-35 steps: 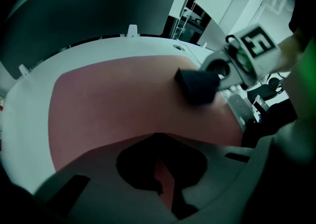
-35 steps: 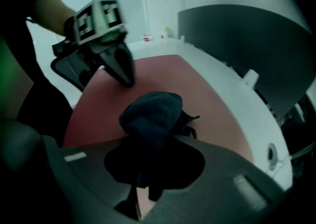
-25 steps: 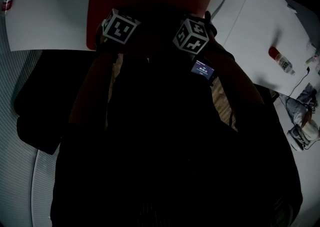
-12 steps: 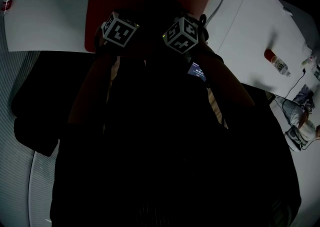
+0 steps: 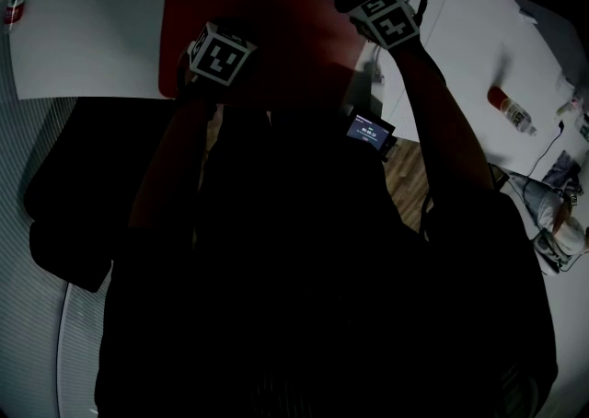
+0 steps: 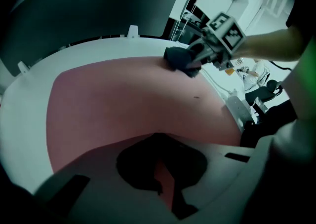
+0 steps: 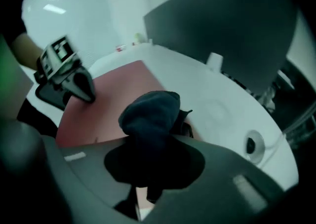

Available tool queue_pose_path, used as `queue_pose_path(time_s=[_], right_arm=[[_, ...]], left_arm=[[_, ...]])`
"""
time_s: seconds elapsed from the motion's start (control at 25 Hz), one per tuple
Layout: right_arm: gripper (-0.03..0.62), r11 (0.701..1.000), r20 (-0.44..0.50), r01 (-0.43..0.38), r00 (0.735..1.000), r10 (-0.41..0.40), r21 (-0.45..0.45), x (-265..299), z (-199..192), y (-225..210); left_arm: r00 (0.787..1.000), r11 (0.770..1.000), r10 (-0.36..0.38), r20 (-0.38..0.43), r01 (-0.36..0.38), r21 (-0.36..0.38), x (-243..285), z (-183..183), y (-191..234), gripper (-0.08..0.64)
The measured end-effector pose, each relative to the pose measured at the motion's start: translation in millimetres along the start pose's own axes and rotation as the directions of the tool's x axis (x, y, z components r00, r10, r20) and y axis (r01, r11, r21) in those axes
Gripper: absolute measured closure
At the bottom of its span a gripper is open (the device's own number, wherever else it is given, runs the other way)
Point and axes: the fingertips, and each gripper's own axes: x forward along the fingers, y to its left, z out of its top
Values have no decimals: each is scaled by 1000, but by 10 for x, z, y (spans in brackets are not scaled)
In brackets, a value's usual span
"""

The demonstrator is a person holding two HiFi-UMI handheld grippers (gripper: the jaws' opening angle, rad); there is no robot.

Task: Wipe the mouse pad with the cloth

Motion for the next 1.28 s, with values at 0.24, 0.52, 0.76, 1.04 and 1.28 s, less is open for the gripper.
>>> queue_pose_path(time_s=[0.24,0.52,0.76,1.04,1.28], right_arm=[[529,985,1,111,994,-112,130,-126,-51,-464],[531,999,-4,3,1000,-3,43,37,19,647],[530,987,11,-157,988,157,44,261,65,1884],[529,852,234,-357,930,284,383,-290,283,1538],[531,867,587,-330,808,55,372,-2069,894,1286]], left_arm=[[1000,1000,5,5,-5,14,12,10,-19,551],[1000,1000,-5,11,4,27,-13,8,-4,551],[1000,997,20,-8,-20,69,-34,-6,-79,551],[968,966,-191,164,214,-142,-275,112,-244,551],[774,923,-318,547,384,-7,-1751,1055,-629,551]])
